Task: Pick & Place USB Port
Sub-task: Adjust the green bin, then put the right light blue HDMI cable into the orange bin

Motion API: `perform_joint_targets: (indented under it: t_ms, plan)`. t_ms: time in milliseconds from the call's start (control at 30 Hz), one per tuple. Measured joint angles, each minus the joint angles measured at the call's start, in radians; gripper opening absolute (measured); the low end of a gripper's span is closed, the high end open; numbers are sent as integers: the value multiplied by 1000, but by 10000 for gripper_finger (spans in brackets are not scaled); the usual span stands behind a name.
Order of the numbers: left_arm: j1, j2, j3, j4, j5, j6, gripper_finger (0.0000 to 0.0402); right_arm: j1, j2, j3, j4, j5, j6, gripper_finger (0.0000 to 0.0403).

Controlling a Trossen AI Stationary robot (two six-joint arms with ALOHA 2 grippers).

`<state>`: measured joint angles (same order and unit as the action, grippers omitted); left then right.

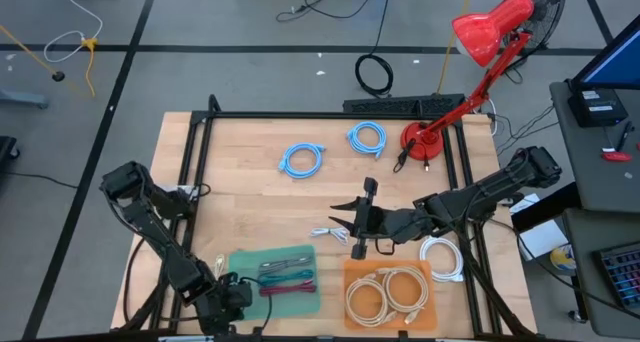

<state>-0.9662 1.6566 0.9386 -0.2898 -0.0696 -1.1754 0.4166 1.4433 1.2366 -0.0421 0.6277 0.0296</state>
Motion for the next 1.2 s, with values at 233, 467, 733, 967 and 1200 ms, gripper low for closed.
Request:
perform_joint_targets:
  t_ms: [233, 467, 733, 967, 1200]
  plan:
    - [-27, 0, 0, 4, -2, -32, 0, -6, 0, 0, -4, 0, 3, 93]
    - [-11, -2, 1, 4, -89, 49, 0, -6, 0, 0, -4, 0, 2, 93]
    - [77, -102, 1, 10, -204, 280, 4, -6, 0, 0, -3, 0, 3, 93]
    - [159, -265, 2, -4, -328, 432, 7, -6, 0, 0, -22, 0, 0, 94]
    - [257, -400, 2, -114, -475, 448, 3, -2, 1, 0, -84, 0, 16, 93]
